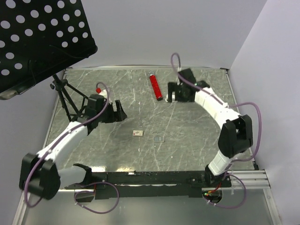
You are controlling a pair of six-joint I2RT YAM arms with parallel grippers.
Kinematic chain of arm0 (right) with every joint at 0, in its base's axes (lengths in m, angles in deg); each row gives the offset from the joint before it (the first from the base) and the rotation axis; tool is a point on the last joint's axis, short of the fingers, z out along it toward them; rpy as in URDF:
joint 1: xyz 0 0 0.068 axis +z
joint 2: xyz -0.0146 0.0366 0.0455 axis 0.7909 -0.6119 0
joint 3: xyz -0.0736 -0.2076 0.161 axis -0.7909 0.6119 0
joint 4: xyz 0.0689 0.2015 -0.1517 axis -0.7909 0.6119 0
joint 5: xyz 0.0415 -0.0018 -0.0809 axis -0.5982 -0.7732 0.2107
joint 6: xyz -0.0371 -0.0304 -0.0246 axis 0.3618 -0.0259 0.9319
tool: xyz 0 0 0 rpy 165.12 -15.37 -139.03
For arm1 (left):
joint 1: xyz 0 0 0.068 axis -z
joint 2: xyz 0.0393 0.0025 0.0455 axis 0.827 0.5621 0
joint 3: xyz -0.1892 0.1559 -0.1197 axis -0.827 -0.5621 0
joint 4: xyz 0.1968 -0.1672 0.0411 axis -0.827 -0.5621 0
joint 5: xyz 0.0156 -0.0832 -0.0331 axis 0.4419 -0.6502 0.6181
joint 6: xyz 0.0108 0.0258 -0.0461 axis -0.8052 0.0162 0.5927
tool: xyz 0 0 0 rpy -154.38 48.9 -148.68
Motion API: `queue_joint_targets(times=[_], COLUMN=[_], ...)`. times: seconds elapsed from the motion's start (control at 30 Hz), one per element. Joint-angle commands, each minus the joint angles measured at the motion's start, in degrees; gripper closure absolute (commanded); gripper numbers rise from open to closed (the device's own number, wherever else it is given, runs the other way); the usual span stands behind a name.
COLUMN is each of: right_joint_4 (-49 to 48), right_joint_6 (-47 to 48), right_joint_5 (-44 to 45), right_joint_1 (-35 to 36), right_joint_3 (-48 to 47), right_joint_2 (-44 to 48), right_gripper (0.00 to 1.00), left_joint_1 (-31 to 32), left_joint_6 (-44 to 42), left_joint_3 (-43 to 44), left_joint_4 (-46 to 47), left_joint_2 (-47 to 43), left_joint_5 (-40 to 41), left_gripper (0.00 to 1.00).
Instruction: Load the staples into the stapler
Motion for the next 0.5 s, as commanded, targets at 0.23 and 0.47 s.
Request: queue_joint_targets(times=[0.23,0.47], right_joint_4=[-2.16,-0.41], right_joint_6=[10.28,14.84], right_joint_5=[-9.25,-17.78], right_joint_1=[-5.82,-6.70], right_joint_3=[-27.34,-35.63], right_joint_2=[-22.56,-31.79], right_gripper=[0.06,0.06], left_joint_1=[-0.17,-0.17], left_joint_6=[-11.18,-11.88], left_joint_3=[-3.81,-1.88], left_joint_4=[2.20,1.24], left_joint_2=[-13.25,-10.35], left_joint_5=[14.08,19.09], left_gripper=[0.01,0.01])
